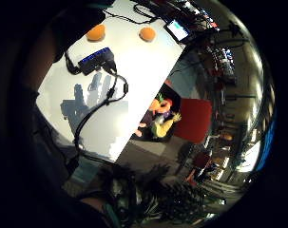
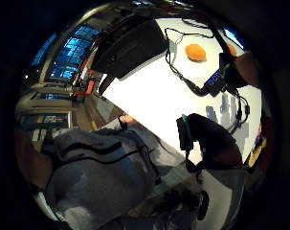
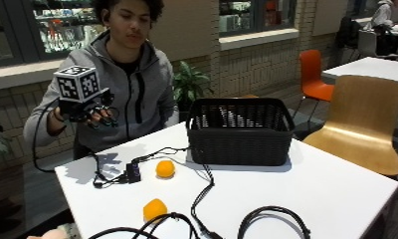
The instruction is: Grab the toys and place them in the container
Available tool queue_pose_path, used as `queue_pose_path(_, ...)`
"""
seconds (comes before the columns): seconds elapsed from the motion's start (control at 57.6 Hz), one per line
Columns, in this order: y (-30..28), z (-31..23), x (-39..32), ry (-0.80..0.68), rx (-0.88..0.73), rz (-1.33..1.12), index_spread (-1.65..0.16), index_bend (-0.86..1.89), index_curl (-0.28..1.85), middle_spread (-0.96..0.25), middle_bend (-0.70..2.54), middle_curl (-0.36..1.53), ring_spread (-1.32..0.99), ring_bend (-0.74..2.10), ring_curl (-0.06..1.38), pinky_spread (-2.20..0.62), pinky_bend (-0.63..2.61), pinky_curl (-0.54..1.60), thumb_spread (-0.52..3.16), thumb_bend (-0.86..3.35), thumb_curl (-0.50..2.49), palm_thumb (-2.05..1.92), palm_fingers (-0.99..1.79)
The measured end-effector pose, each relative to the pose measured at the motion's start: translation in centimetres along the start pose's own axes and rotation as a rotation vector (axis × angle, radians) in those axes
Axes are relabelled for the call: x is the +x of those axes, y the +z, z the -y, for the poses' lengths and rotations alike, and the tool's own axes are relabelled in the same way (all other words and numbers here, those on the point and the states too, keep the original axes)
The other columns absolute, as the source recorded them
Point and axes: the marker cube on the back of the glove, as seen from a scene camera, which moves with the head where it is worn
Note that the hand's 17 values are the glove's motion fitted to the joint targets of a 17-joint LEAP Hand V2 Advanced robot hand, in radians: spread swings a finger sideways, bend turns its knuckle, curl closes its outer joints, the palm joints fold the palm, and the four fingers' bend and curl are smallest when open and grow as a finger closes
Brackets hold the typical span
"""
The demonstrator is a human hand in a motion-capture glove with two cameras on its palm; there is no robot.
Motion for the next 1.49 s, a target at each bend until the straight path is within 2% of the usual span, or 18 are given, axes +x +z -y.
queue_pose_path(0.069,-0.4,-0.7,-0.3,0.004,0.009,-0.004,-0.09,0.85,0.23,0.04,0.11,0.02,-0.02,0.07,-0.01,-0.01,0.36,0.11,0.68,0.19,0.05,0.23,0.18)
queue_pose_path(0.191,-2.5,-0.5,0.2,0.007,0.024,-0.014,-0.13,0.97,0.32,0.05,0.16,0.06,-0.03,0.15,0.0,-0.01,0.45,0.17,1.09,0.25,0.1,0.25,0.13)
queue_pose_path(0.451,-3.2,-1.6,-2.3,0.021,0.025,-0.071,-0.16,0.95,0.37,0.04,0.2,0.16,-0.07,0.21,0.06,-0.02,0.47,0.23,1.46,0.28,0.18,0.23,0.16)
queue_pose_path(0.903,-3.3,3.4,-1.6,0.006,-0.005,-0.08,-0.2,0.75,0.39,0.03,0.22,0.28,-0.09,0.23,0.13,-0.02,0.5,0.29,1.58,0.27,0.26,0.2,0.13)
queue_pose_path(1.146,-0.4,8.8,1.0,0.128,-0.011,-0.145,-0.23,0.59,0.38,0.03,0.19,0.31,-0.09,0.25,0.17,-0.03,0.55,0.32,1.49,0.21,0.26,0.14,0.09)
queue_pose_path(1.267,2.0,13.4,2.4,0.14,-0.083,-0.116,-0.24,0.57,0.39,0.04,0.13,0.29,-0.09,0.22,0.18,-0.03,0.65,0.36,1.37,0.12,0.26,0.07,0.0)
queue_pose_path(1.493,5.8,20.8,4.3,0.181,-0.322,-0.173,-0.26,0.39,0.37,0.07,0.09,0.23,-0.05,0.13,0.16,-0.03,0.77,0.39,1.25,0.04,0.28,0.06,-0.26)
